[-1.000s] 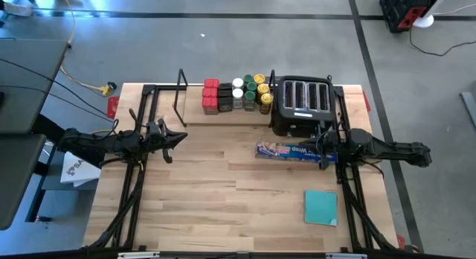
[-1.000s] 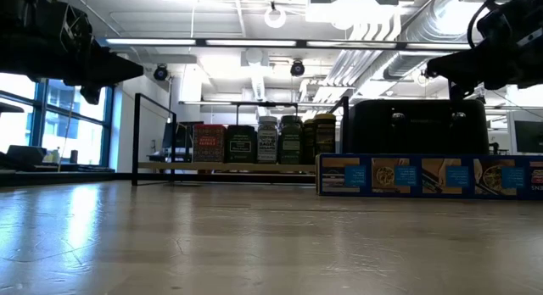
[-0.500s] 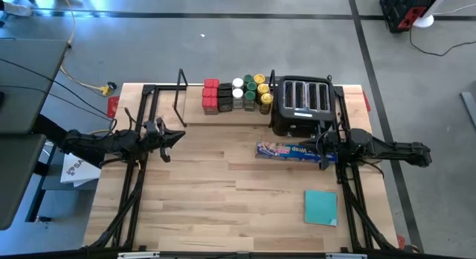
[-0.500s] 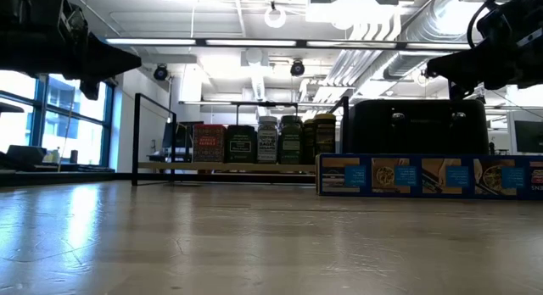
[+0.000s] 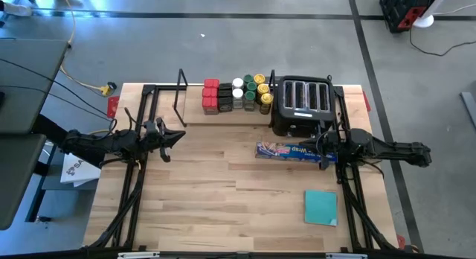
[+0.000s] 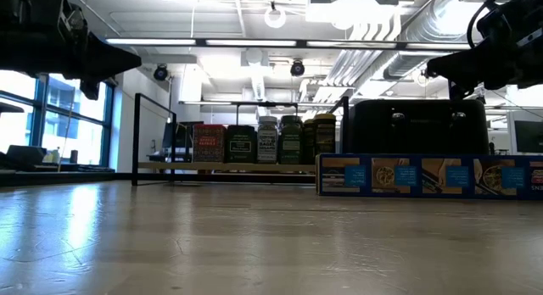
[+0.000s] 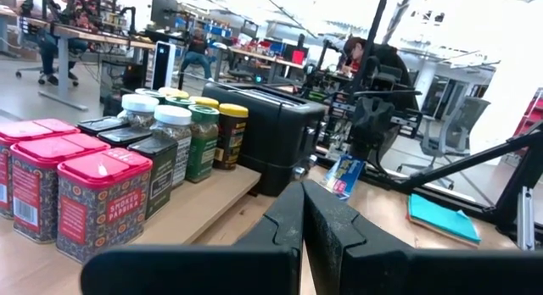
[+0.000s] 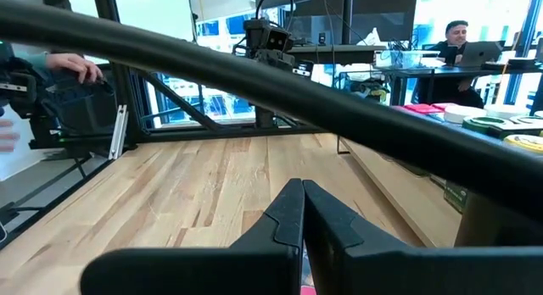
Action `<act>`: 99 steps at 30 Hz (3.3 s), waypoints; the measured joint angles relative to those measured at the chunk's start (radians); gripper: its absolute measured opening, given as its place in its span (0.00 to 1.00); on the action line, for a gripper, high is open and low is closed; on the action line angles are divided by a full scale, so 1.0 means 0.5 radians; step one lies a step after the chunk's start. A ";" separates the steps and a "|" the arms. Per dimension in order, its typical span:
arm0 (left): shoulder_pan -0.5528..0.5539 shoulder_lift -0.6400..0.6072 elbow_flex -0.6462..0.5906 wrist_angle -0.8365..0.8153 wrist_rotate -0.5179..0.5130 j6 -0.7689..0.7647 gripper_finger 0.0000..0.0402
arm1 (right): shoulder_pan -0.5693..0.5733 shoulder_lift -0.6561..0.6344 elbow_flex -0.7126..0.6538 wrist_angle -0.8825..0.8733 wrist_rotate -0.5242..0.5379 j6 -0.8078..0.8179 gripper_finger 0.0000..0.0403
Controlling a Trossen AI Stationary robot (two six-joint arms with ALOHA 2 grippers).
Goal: Shelf spices
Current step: Return to Home Position
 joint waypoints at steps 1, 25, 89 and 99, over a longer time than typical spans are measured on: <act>0.000 0.000 0.000 0.007 0.002 0.000 0.00 | 0.001 0.000 0.000 0.000 0.000 0.000 0.00; 0.301 0.000 0.000 -0.097 0.905 0.261 0.00 | 0.000 0.000 0.000 0.000 0.001 0.000 0.00; 0.298 0.000 0.000 -0.097 0.885 0.052 0.00 | 0.000 0.000 0.000 0.000 0.001 0.000 0.00; 0.297 0.000 0.000 -0.097 0.885 0.052 0.00 | 0.000 0.000 0.000 0.000 0.001 0.000 0.00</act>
